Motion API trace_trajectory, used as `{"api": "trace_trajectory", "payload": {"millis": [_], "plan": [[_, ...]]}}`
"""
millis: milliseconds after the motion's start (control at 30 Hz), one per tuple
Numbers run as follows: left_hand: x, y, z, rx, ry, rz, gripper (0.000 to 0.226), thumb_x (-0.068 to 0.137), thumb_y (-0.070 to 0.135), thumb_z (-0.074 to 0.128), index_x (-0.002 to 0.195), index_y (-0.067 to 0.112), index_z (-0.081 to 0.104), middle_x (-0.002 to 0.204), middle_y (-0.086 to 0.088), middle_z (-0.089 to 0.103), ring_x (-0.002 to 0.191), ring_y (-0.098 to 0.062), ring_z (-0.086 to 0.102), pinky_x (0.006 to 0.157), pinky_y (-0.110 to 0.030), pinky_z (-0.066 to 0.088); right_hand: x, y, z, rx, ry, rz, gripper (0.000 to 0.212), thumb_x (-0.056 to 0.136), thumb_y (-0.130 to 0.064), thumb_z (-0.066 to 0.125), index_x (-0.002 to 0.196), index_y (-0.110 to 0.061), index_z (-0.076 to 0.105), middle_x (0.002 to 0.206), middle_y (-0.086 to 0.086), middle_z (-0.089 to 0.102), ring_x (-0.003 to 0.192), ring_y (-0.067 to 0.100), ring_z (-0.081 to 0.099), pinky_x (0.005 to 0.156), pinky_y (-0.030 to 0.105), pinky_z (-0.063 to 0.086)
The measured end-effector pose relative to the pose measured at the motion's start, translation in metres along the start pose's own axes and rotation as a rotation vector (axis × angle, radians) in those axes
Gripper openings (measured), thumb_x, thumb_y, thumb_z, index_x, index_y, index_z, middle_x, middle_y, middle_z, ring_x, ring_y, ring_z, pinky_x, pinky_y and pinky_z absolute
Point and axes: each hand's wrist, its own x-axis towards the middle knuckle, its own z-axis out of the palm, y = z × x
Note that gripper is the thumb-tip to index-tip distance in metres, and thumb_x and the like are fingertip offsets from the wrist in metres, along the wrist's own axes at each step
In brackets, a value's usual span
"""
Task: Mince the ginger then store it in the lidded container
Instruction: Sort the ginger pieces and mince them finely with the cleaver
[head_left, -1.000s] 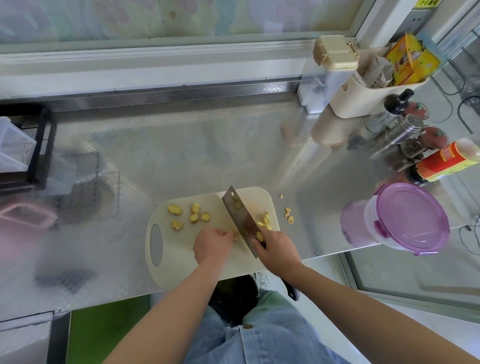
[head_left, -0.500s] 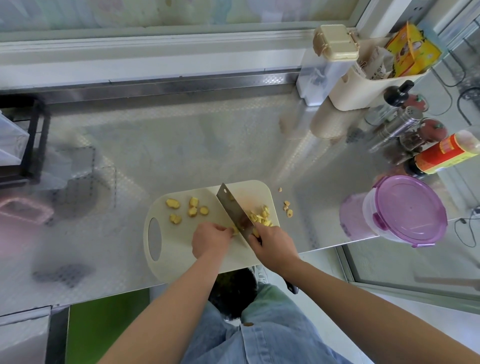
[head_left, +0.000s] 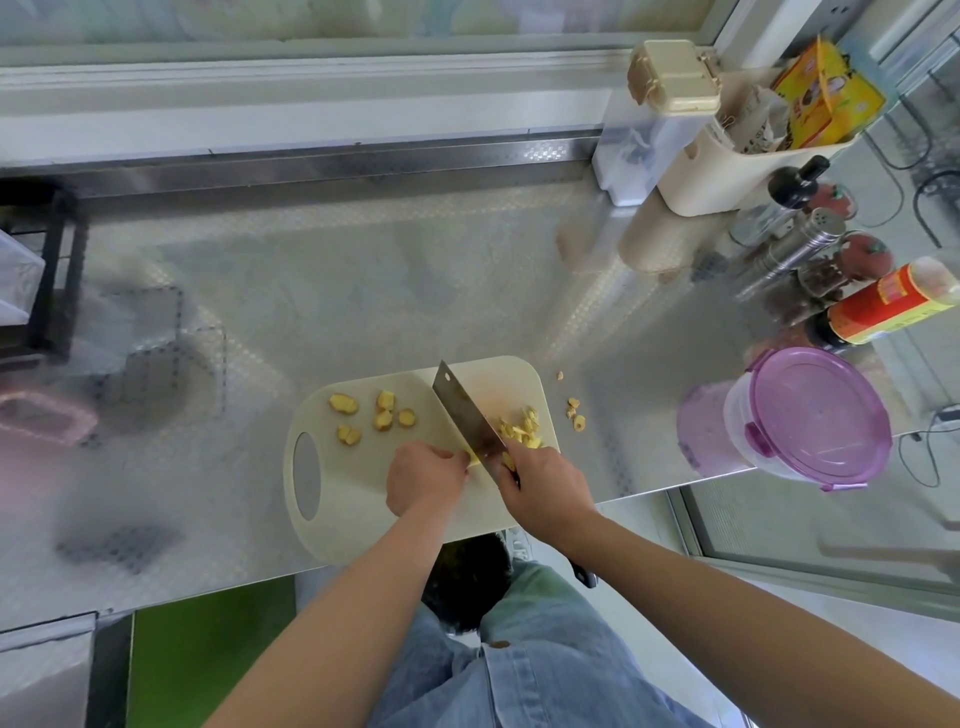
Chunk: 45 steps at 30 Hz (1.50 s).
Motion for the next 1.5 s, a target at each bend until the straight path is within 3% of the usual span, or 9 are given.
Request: {"api": "trace_trajectory", "payload": {"millis": [133,267,400,600,767,967,1200,1367,1500], "plan": [[0.002,-0.001,0.001,0.026,-0.002,0.012,0.021,0.075,0.04,0.07,0.076,0.02,0.077,0.077,-0.002,0.071,0.076,-0.026,0.065,0.057,-0.024,0.039,-0.005,-0.002,0.003,-0.028,-0.027,0.0,0.013,0.099,-0.026,0.037,0.087,-0.021,0.036,0.068,0.0,0.043,0.066,0.025,0.046,0.065,0.033,0.044],[0.004,0.0,-0.001,0.034,-0.012,0.024,0.02,0.075,0.038,0.07,0.079,0.02,0.077,0.08,-0.002,0.072,0.079,-0.026,0.066,0.056,-0.024,0.038,-0.002,-0.006,0.007,-0.09,-0.036,0.001,0.017,0.1,-0.027,0.035,0.101,-0.015,0.047,0.077,0.002,0.049,0.07,0.024,0.051,0.077,0.036,0.048],[0.003,0.0,-0.002,0.034,-0.02,0.022,0.019,0.075,0.037,0.072,0.078,0.019,0.077,0.078,-0.002,0.072,0.078,-0.025,0.067,0.056,-0.024,0.037,0.01,-0.008,0.012,-0.031,0.017,0.031,0.021,0.1,-0.03,0.037,0.105,-0.015,0.049,0.078,0.004,0.054,0.069,0.026,0.049,0.059,0.032,0.039],[0.006,-0.003,-0.002,0.037,-0.026,0.036,0.021,0.077,0.039,0.073,0.076,0.018,0.078,0.074,-0.001,0.072,0.075,-0.022,0.067,0.055,-0.024,0.036,0.008,-0.006,0.007,0.056,0.054,0.019,0.021,0.099,-0.029,0.04,0.108,-0.014,0.051,0.072,0.004,0.052,0.067,0.026,0.049,0.055,0.031,0.035],[0.005,-0.003,-0.001,0.033,-0.026,0.043,0.022,0.077,0.039,0.072,0.072,0.018,0.078,0.069,-0.001,0.071,0.072,-0.023,0.066,0.055,-0.023,0.038,0.001,-0.003,0.004,0.041,0.031,0.003,0.02,0.099,-0.03,0.04,0.101,-0.013,0.051,0.071,0.003,0.05,0.066,0.026,0.046,0.051,0.03,0.028],[0.005,-0.002,-0.002,0.02,-0.028,0.039,0.018,0.076,0.036,0.072,0.074,0.019,0.077,0.073,-0.002,0.072,0.075,-0.024,0.067,0.057,-0.023,0.039,-0.002,-0.006,0.005,-0.003,0.001,-0.002,0.014,0.099,-0.029,0.038,0.09,-0.019,0.041,0.07,0.003,0.047,0.066,0.026,0.047,0.061,0.033,0.038],[0.003,-0.001,-0.002,0.028,-0.016,0.043,0.018,0.076,0.034,0.071,0.074,0.017,0.077,0.07,-0.003,0.069,0.074,-0.026,0.065,0.054,-0.024,0.035,0.004,-0.011,0.014,-0.047,0.009,0.026,0.018,0.099,-0.03,0.037,0.104,-0.016,0.049,0.076,0.002,0.052,0.071,0.028,0.056,0.065,0.036,0.047],[0.004,-0.002,-0.002,0.014,-0.02,0.039,0.019,0.076,0.036,0.072,0.077,0.018,0.078,0.075,-0.002,0.072,0.076,-0.022,0.068,0.057,-0.023,0.037,0.02,-0.013,0.013,0.089,0.053,0.087,0.023,0.099,-0.03,0.039,0.104,-0.011,0.051,0.078,0.007,0.058,0.07,0.029,0.055,0.057,0.034,0.043],[0.005,-0.003,-0.001,0.011,-0.017,0.03,0.018,0.075,0.034,0.07,0.069,0.018,0.076,0.067,0.001,0.07,0.073,-0.021,0.067,0.056,-0.023,0.038,0.015,-0.007,0.008,0.079,0.049,0.008,0.025,0.098,-0.029,0.04,0.112,-0.012,0.052,0.075,0.008,0.058,0.068,0.027,0.051,0.054,0.031,0.037]]}}
